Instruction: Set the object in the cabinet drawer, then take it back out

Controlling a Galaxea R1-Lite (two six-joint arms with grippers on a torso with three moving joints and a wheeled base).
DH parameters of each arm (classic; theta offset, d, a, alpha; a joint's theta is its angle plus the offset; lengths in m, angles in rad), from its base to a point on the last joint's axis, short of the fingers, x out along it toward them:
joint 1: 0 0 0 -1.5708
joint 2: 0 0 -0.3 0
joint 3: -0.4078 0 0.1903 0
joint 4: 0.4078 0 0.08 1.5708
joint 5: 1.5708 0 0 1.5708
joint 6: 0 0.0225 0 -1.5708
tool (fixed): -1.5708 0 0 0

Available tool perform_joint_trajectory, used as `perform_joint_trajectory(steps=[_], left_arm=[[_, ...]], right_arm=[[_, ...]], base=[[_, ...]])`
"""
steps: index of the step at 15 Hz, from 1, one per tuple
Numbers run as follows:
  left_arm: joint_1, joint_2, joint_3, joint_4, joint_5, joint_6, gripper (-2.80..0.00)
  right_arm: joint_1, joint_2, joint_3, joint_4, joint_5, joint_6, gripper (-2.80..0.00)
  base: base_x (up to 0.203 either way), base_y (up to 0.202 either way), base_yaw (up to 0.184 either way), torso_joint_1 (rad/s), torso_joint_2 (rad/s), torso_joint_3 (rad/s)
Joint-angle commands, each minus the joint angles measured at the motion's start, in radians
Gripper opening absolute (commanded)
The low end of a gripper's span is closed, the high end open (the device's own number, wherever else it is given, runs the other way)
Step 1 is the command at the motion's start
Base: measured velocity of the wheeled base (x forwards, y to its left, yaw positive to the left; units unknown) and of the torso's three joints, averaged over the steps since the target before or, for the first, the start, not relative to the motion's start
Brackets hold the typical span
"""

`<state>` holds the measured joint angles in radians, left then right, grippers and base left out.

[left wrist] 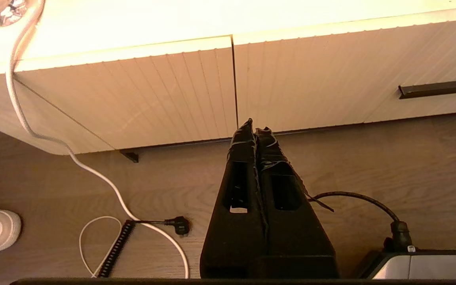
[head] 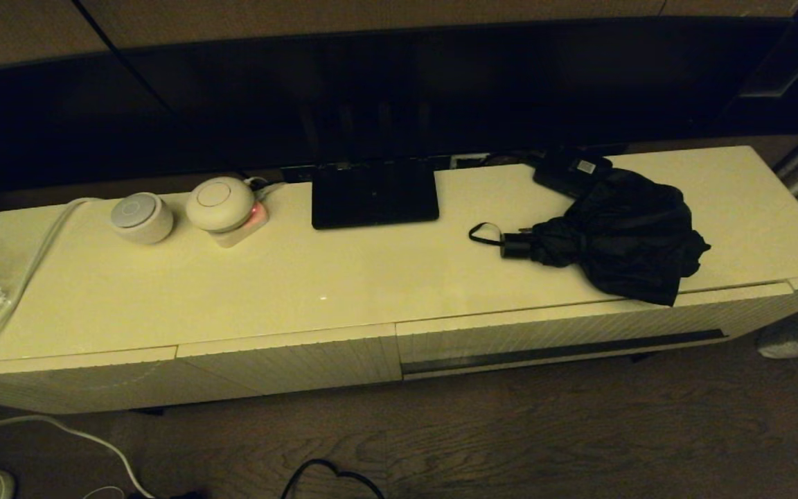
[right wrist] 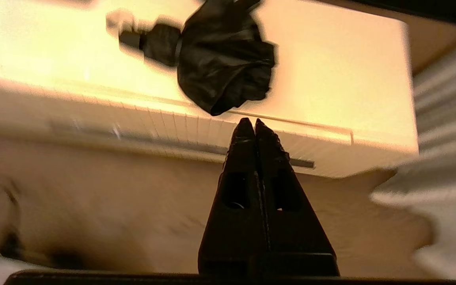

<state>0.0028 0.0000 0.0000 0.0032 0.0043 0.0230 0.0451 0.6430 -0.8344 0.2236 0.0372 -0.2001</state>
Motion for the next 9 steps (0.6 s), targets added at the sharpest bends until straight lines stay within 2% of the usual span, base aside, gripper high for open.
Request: perform_joint_trajectory(steps=[1, 3, 6, 7, 9], left_arm=[[0.000, 0.000, 0.003, 0.000, 0.000, 0.000, -2.80], [0.000, 0.000, 0.003, 0.000, 0.000, 0.000, -2.80], [0.000, 0.000, 0.003, 0.000, 0.000, 0.000, -2.80], [0.000, 0.000, 0.003, 0.000, 0.000, 0.000, -2.80], [0.000, 0.000, 0.003, 0.000, 0.000, 0.000, -2.80]], right_arm=[[0.014, 0.269, -0.081, 0.007, 0.026, -0.158, -2.80], [0.050, 0.398, -0.118, 0.013, 0.034, -0.293, -2.80], [0.116, 0.548, -0.122, 0.033, 0.037, -0.447, -2.80], [0.161, 0.582, -0.115, 0.039, 0.036, -0.484, -2.80], [0.268, 0.628, -0.083, 0.041, 0.017, -0.507, -2.80]], base=[[0.000, 0.000, 0.000, 0.000, 0.00, 0.000], [0.000, 0.000, 0.000, 0.000, 0.00, 0.000], [0.000, 0.000, 0.000, 0.000, 0.00, 0.000], [0.000, 0.000, 0.000, 0.000, 0.00, 0.000], [0.000, 0.000, 0.000, 0.000, 0.00, 0.000]])
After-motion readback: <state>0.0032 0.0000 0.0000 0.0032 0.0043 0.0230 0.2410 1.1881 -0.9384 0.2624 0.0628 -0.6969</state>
